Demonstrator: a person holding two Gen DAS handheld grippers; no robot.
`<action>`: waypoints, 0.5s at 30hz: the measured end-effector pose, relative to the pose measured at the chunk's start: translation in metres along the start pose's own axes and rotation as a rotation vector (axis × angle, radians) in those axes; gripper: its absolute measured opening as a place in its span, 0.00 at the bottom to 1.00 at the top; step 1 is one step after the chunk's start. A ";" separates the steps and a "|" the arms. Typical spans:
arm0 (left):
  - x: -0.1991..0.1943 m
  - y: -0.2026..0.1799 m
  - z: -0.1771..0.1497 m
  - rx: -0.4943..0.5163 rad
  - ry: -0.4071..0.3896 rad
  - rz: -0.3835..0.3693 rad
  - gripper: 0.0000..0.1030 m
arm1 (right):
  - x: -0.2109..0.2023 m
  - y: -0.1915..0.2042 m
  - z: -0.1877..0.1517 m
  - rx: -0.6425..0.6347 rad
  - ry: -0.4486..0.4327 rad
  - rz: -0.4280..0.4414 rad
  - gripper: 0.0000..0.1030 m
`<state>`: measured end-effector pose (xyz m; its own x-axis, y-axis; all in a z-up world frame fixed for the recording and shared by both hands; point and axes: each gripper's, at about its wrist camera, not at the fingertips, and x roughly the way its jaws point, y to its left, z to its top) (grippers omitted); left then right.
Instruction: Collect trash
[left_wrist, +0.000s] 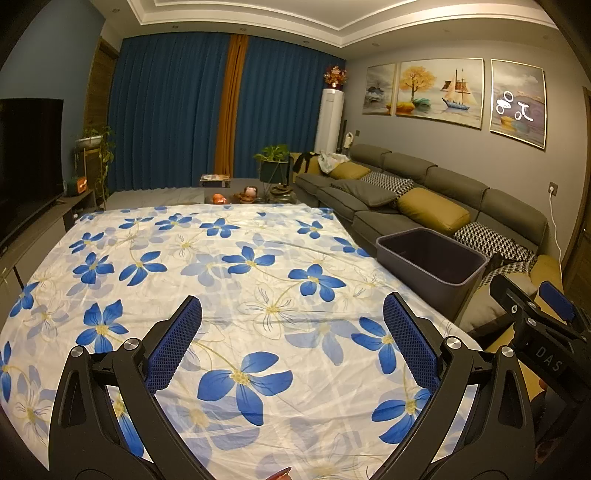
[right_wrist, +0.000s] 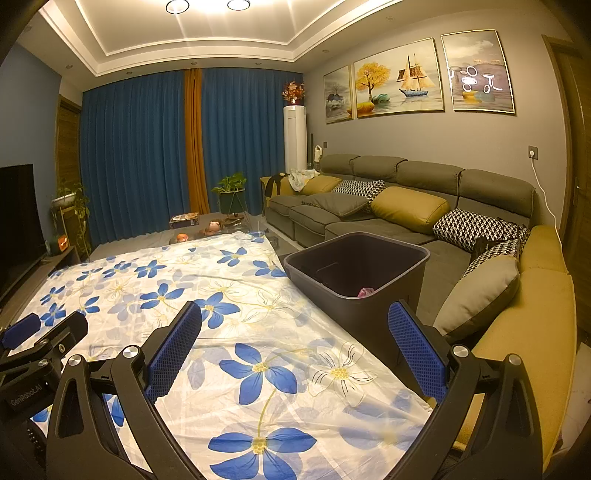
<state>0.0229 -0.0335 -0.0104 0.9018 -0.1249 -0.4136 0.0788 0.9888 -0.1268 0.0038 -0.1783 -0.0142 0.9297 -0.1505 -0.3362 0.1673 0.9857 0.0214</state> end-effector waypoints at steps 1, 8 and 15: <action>0.000 0.000 0.000 0.000 0.000 0.000 0.94 | 0.000 0.000 0.000 0.000 0.000 0.001 0.94; 0.000 0.000 0.000 0.001 0.000 0.000 0.94 | 0.000 -0.001 0.000 0.000 0.001 0.000 0.94; 0.000 0.000 -0.001 0.003 -0.001 0.001 0.94 | -0.001 0.000 0.000 0.000 0.000 0.001 0.94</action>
<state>0.0223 -0.0334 -0.0108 0.9021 -0.1244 -0.4131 0.0795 0.9891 -0.1242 0.0029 -0.1785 -0.0142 0.9297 -0.1499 -0.3364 0.1668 0.9858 0.0216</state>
